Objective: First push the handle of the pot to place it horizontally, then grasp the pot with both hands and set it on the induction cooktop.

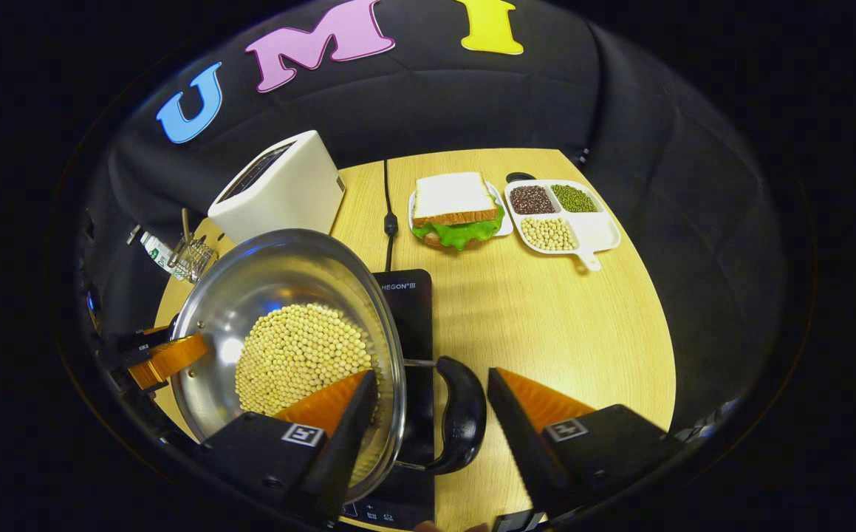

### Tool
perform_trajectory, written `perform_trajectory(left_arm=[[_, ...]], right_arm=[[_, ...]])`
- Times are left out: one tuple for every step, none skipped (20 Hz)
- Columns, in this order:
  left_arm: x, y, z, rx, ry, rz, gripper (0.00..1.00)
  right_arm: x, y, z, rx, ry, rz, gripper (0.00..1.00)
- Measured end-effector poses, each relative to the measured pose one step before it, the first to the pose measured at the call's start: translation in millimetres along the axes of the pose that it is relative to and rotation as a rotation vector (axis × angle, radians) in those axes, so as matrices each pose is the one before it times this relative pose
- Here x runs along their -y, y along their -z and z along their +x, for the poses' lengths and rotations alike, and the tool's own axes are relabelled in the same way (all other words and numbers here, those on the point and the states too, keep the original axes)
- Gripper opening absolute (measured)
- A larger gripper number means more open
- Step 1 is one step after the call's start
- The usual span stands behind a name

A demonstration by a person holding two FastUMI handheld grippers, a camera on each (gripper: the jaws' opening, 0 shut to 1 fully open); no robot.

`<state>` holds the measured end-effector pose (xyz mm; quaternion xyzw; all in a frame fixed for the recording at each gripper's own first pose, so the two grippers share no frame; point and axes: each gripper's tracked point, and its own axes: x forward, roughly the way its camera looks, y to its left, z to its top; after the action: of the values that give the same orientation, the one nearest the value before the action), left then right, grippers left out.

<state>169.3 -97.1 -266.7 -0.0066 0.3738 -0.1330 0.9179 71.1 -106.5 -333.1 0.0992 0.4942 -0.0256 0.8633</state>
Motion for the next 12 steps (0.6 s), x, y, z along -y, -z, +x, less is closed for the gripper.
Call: perform_trajectory(left_arm=[[-2.94,-1.39,-4.19,0.00886,-0.00697,-0.00595,0.96],[-1.53,-1.86,-2.37,0.00633,-0.00495,-0.00653,0.96],[-1.55,-1.69,-1.21,0.0072,-0.00573,-0.00254,0.96],[-1.41,-1.29,-2.33,0.00305,-0.0081,0.00151,0.96],[-1.74,-0.39,-2.81,0.0033,-0.00576,0.00434,0.96],[-0.52,-1.52,-3.13,0.00584,-0.00538,0.00474,0.96],[0.08,-2.32,-3.72,0.01153,-0.00275,0.00263,0.96],[1.01,-3.28,-4.47,0.01492,0.00232,-0.00015,0.96],[-0.07,-3.32,-4.77,0.01373,-0.00219,-0.00191,0.96],[0.85,-3.86,-5.65,0.01455,0.00056,-0.0069,0.96],[1.83,-4.54,-6.05,0.01687,0.00392,-0.01044,0.96],[1.73,-4.54,-6.18,0.01696,0.00186,-0.0073,0.96]], right_arm=[[0.15,-0.05,-1.43,0.00203,0.00261,-0.00008,0.99],[1.12,-0.33,-0.54,0.00549,0.00236,-0.00073,1.0],[0.81,-1.76,-0.81,0.00954,0.00406,-0.00061,0.99],[0.65,-2.03,-0.53,0.01007,0.0021,-0.00124,0.99],[0.04,-2.52,-2.18,0.013,-0.00108,0.00225,0.99],[-0.58,-2.43,-1.47,0.01265,-0.00148,0.00035,0.99],[0.55,-3.96,-2.85,0.01639,0.00007,-0.00112,0.99],[0.9,-3.86,-4.55,0.01877,0.00238,-0.00345,0.99],[1.21,-5.19,-4.37,0.01828,0.00351,-0.00529,0.99],[0.61,-5.5,-4.96,0.02178,0.00253,-0.00577,0.99],[0.25,-6.49,-6.17,0.02511,0.00296,-0.00674,0.99],[-0.78,-6.44,-7.44,0.02531,0.00142,-0.00565,0.99]])
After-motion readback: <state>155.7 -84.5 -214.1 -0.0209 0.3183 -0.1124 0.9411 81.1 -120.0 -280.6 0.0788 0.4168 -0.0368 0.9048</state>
